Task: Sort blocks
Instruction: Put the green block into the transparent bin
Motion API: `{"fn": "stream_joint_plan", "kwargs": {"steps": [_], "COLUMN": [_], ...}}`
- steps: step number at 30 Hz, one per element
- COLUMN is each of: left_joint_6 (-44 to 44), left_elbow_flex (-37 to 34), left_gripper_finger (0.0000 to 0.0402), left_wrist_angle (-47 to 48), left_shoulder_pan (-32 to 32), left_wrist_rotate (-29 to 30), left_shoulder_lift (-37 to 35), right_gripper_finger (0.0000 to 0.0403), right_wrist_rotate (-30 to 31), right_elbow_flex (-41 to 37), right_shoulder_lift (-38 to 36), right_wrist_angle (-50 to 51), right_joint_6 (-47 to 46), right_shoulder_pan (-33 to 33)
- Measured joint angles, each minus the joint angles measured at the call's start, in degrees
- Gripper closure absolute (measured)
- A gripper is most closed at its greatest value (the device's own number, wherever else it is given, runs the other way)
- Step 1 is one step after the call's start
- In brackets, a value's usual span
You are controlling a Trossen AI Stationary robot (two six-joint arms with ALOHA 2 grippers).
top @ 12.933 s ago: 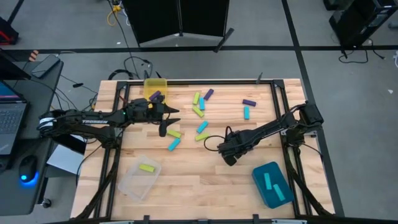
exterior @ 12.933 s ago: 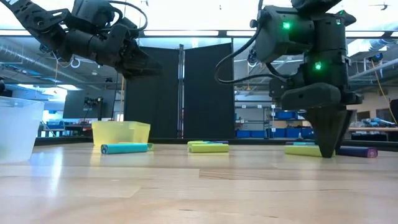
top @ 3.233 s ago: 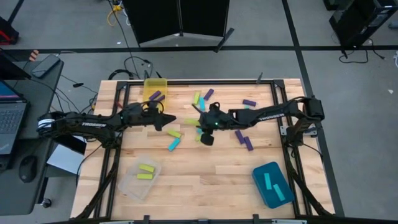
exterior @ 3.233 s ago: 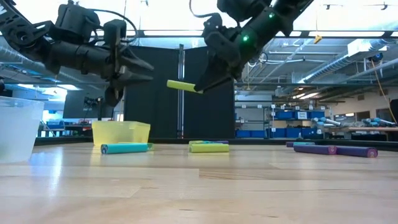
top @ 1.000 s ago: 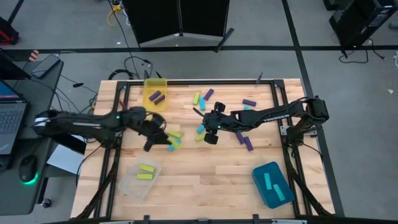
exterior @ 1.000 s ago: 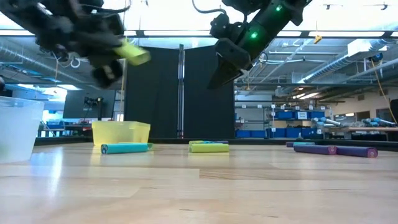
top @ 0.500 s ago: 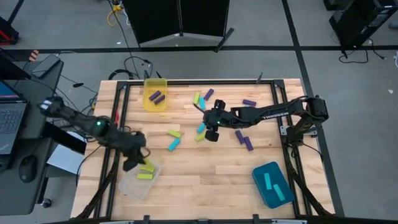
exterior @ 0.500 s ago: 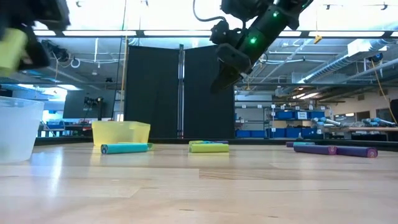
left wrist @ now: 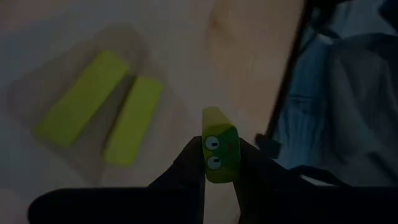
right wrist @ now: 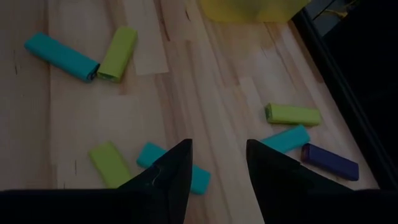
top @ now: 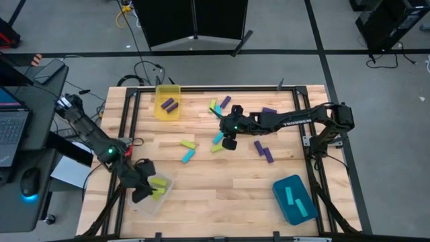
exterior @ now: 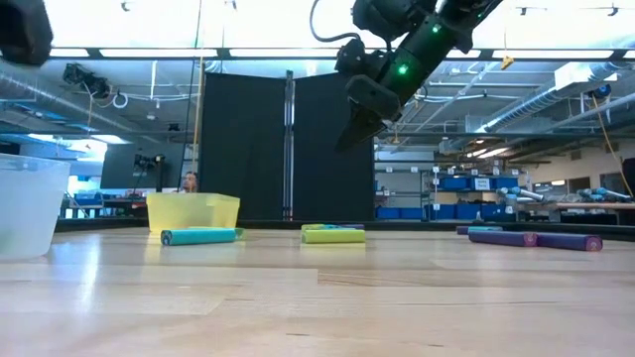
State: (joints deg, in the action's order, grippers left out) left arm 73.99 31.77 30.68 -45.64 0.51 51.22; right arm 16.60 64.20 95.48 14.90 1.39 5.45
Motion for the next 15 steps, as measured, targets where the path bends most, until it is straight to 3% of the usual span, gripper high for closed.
{"fn": "stream_joint_plan", "kwargs": {"steps": [9,15], "left_joint_6": [4.67,4.74], "left_elbow_flex": [-3.85,-3.87], "left_gripper_finger": [0.0341,0.0341], "left_wrist_angle": [-0.97,-1.2], "left_shoulder_pan": [-3.07,-3.07], "left_wrist_rotate": [-0.52,-4.58], "left_shoulder_lift": [0.78,4.2], "right_gripper_finger": [0.0242,0.0241], "right_wrist_rotate": [0.0,0.0], "right_elbow_flex": [0.0,0.0], "right_shoulder_lift": [0.03,0.04], "right_wrist_angle": [-0.2,-0.24], "right_joint_6": [-0.07,-0.11], "right_shoulder_pan": [0.0,0.0]}}
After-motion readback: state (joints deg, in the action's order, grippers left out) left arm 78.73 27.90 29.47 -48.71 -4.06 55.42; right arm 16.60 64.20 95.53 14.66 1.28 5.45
